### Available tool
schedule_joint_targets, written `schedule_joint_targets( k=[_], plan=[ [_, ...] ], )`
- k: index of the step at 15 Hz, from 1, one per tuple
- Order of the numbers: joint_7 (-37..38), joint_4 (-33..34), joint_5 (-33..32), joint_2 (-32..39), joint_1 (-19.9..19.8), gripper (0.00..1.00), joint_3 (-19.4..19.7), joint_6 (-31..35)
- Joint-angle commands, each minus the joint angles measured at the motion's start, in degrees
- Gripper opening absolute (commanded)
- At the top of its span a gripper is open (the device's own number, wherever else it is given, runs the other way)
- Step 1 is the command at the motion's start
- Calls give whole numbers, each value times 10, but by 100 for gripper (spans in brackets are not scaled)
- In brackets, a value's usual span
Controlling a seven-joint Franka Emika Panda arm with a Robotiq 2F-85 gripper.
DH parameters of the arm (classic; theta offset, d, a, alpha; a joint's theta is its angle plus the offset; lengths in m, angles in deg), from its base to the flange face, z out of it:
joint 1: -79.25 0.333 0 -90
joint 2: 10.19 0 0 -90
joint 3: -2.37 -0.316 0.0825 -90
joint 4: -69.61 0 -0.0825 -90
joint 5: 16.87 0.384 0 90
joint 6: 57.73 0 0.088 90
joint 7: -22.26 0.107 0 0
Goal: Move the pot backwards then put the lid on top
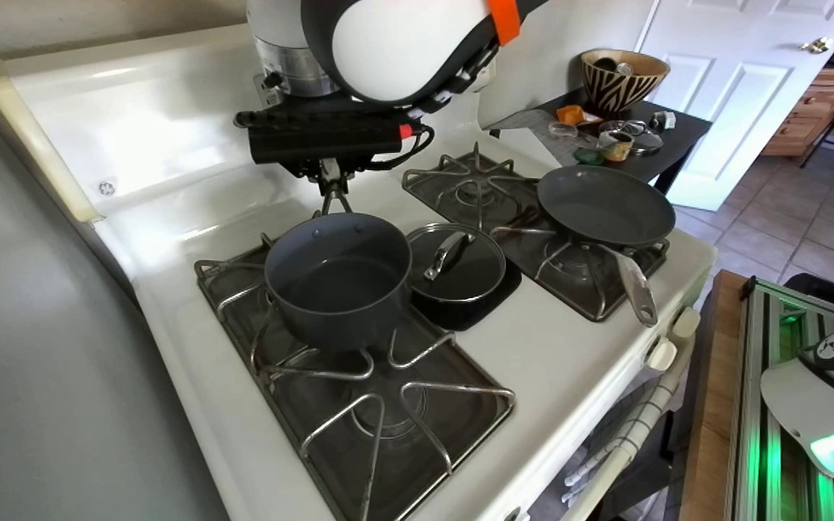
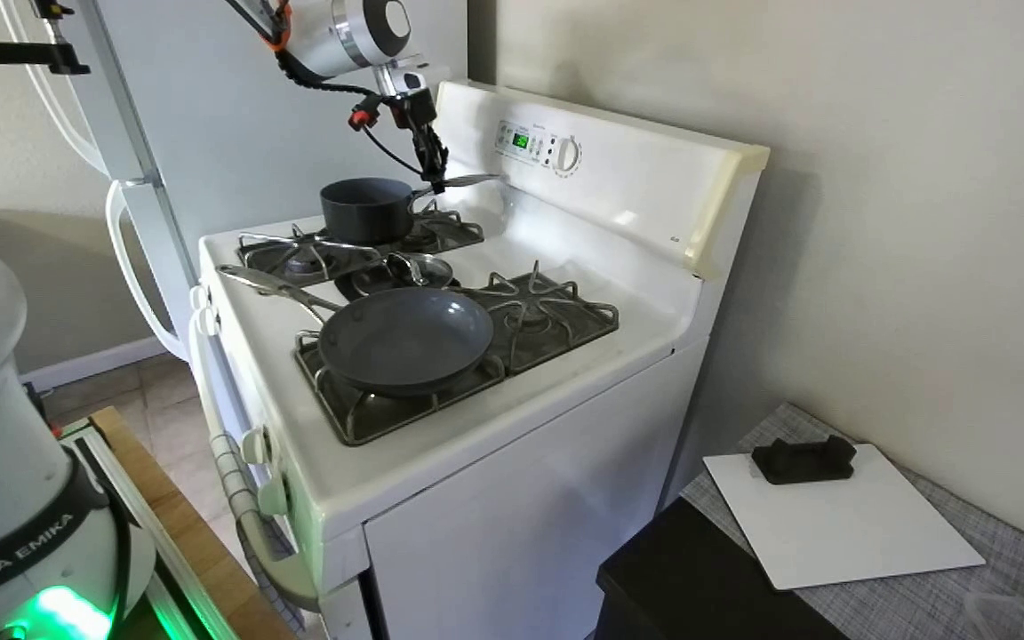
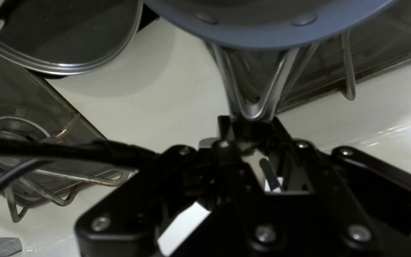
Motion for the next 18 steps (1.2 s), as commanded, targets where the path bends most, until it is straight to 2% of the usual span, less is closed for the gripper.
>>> schedule_joint_targets(
  k=[1,7,8,13,14,18],
  plan=[
    [80,19,7,14,2,5,6,8],
    [83,22,31,19,-3,5,12,19],
    [5,17,24,10,-12,19,4,-3],
    [6,17,29,10,-13,19,4,-3],
    [16,28,26,16,-10,5,7,-14],
    [56,72,33,44,-12,5,19,-33]
  ],
)
